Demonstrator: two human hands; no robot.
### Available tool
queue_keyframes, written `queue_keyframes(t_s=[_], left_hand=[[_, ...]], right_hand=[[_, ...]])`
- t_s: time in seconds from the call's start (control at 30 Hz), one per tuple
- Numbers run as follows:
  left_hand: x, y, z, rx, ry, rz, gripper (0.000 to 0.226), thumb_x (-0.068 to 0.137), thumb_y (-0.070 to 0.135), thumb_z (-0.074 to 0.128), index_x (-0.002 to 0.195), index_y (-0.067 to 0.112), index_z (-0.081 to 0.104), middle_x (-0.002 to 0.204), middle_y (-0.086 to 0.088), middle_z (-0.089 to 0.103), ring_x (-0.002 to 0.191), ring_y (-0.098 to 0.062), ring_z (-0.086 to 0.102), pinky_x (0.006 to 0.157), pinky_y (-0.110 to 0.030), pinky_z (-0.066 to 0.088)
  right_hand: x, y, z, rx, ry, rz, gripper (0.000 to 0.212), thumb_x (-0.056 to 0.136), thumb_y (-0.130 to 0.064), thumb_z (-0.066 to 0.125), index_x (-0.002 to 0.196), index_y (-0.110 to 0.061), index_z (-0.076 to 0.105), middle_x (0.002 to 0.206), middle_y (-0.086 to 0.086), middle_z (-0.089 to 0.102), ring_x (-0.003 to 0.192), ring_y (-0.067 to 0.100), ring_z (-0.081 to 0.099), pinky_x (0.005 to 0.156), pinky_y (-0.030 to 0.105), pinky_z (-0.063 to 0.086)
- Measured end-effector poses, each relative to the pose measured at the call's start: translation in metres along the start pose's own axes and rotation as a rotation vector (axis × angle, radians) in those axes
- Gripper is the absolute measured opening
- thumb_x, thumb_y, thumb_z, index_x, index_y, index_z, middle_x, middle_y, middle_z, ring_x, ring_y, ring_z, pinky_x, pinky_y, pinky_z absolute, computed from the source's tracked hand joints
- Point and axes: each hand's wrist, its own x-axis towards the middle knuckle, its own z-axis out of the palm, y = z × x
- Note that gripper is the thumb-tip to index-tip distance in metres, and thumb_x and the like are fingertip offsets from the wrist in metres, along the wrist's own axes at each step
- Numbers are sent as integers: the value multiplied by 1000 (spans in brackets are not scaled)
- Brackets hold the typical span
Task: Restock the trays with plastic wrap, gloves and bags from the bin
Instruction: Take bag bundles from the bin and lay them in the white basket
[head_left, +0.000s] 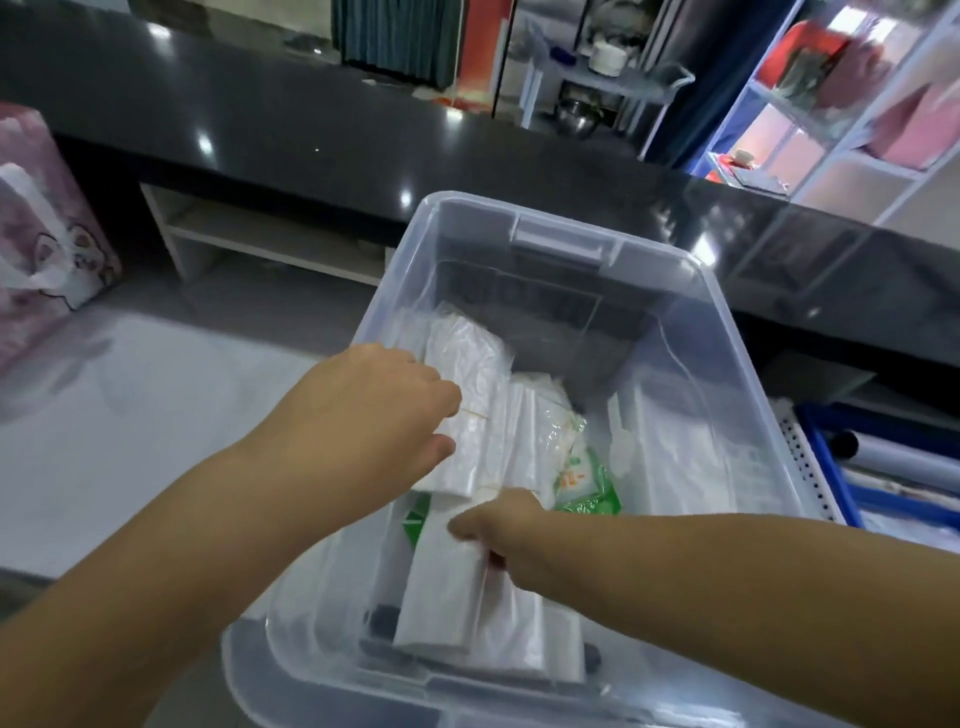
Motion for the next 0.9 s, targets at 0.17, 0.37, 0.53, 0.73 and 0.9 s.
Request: queue_keyframes(t_s=[0.17, 0.37, 0.53, 0.73, 0.9], left_hand=[[-1, 2, -4, -78, -32, 6, 31, 87, 50, 46, 112, 34, 58, 98, 15, 65, 89, -9, 56, 76, -26, 48], [6, 1, -6, -26, -170, 56, 38, 85, 59, 43, 114, 38, 55, 103, 16, 64, 93, -9, 57, 74, -27, 47], [26, 9, -8, -260, -272, -77, 47, 81, 65, 26, 92, 33, 59, 88, 11, 65, 78, -8, 59, 72, -34, 52], [70, 16, -15, -1368, -287, -354, 39, 73, 54, 60, 98, 24, 61, 85, 6, 74, 78, -13, 71, 60, -27, 57], [98, 1, -16, -1577, 219, -483, 25, 72, 17, 76, 91, 25, 63, 89, 1, 73, 80, -18, 71, 67, -35, 58]], right_hand=[[-19, -6, -29, 23, 98, -86, 40, 80, -7, 63, 117, -1, 46, 112, 23, 54, 99, 35, 57, 80, 37, 52], [-74, -15, -72, 149, 111, -186, 17, 81, 1, 62, 80, -11, 49, 92, 19, 57, 83, 31, 59, 78, 44, 54], [-115, -25, -93, 270, 141, -432, 18, 83, -11, 63, 77, -15, 47, 80, 11, 59, 62, 21, 57, 46, 24, 49], [-124, -45, -83, 330, 100, -811, 18, 82, -15, 64, 75, -21, 48, 84, 17, 56, 73, 24, 54, 71, 46, 51], [-77, -69, -72, 378, 284, -632, 12, 89, -19, 50, 77, -16, 50, 83, 10, 57, 77, 24, 53, 74, 41, 51]])
